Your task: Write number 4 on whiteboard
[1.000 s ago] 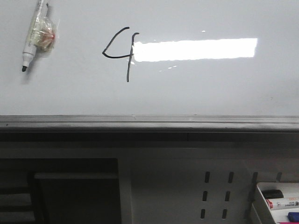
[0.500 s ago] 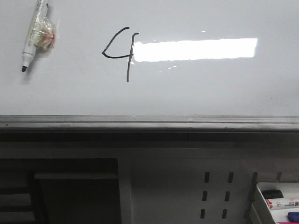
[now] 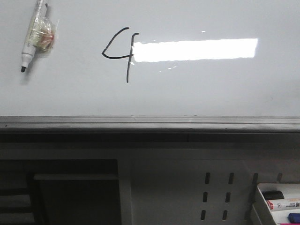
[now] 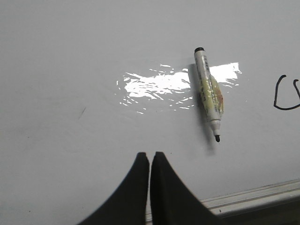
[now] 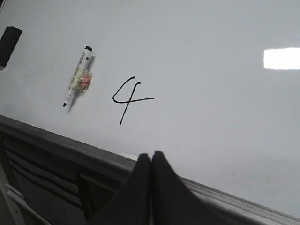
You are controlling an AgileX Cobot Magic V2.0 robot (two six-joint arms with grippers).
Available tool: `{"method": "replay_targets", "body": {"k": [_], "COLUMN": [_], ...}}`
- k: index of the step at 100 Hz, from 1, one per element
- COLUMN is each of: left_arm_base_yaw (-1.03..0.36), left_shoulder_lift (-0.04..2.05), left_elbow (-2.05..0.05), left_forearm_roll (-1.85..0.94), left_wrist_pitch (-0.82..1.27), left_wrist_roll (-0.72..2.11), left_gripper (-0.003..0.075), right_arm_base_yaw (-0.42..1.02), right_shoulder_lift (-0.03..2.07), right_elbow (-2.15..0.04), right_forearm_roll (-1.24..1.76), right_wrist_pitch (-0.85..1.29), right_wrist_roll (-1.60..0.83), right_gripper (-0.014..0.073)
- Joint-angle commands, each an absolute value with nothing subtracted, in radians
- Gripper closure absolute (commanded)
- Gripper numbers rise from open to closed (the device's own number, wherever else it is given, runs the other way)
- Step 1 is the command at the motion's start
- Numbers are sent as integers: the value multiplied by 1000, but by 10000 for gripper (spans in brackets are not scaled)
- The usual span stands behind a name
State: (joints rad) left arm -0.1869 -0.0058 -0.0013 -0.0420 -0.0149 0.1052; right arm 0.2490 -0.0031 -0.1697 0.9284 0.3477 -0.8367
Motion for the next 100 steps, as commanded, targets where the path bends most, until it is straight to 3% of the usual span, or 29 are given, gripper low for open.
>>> {"method": "replay_targets", "body": {"k": [1, 62, 100], "left_arm_base_yaw": [-186, -64, -62], "left_shoulder_lift": [-33, -33, -33], "left_elbow": [28, 28, 26], "left_forearm_roll": [-38, -30, -34], "left_wrist_pitch": [-100, -100, -101], "left_wrist_roll": [92, 90, 90], "left_gripper": [741, 741, 741], "right_arm_base_yaw": [243, 243, 243], "right_shoulder_lift": [8, 8, 8], "right_elbow": [-193, -193, -193], "right_forearm_roll": [949, 949, 949], "right_wrist_pitch": [294, 294, 294], "right_wrist_roll": [-841, -841, -841], "right_gripper": [646, 646, 646]}}
